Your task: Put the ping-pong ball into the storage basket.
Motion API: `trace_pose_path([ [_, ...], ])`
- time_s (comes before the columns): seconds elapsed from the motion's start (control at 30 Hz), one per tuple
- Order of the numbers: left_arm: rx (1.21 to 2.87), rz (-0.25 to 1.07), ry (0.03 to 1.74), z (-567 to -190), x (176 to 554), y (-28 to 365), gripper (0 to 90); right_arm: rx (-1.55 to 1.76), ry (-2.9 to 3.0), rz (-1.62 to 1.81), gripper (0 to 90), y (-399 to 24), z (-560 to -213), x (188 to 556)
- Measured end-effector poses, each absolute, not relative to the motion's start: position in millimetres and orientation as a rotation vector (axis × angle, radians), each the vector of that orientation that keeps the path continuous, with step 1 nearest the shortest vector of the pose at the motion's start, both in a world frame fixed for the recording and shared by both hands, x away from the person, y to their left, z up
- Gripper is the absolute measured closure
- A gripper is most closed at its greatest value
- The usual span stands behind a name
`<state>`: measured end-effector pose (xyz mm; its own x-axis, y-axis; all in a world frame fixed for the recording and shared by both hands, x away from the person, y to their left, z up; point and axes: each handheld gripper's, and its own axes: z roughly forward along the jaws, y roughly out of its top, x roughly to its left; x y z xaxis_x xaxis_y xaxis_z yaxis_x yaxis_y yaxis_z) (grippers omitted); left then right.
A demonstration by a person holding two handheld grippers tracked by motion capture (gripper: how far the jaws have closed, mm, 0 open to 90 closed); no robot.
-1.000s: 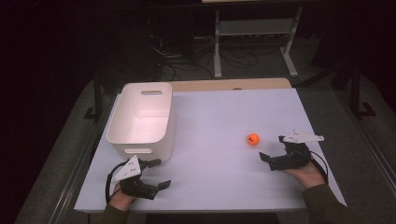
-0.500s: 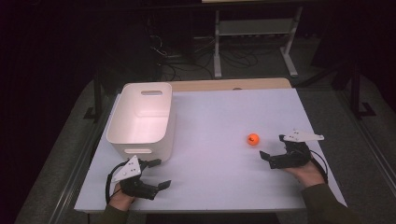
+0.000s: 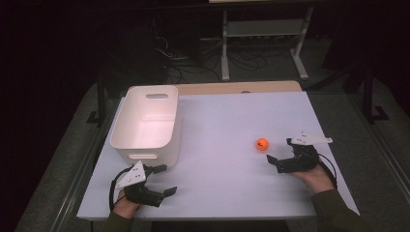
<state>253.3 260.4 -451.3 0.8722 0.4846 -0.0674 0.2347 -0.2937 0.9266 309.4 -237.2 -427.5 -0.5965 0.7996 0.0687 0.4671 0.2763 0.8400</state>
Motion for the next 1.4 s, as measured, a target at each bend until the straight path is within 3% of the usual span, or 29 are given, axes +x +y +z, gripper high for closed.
trace_pose_path([
  [1.4,1.88,0.266,0.535,-451.3,253.6,261.0,14.1,1.146,2.181,1.257,0.0,-224.4,-422.4,328.8],
])
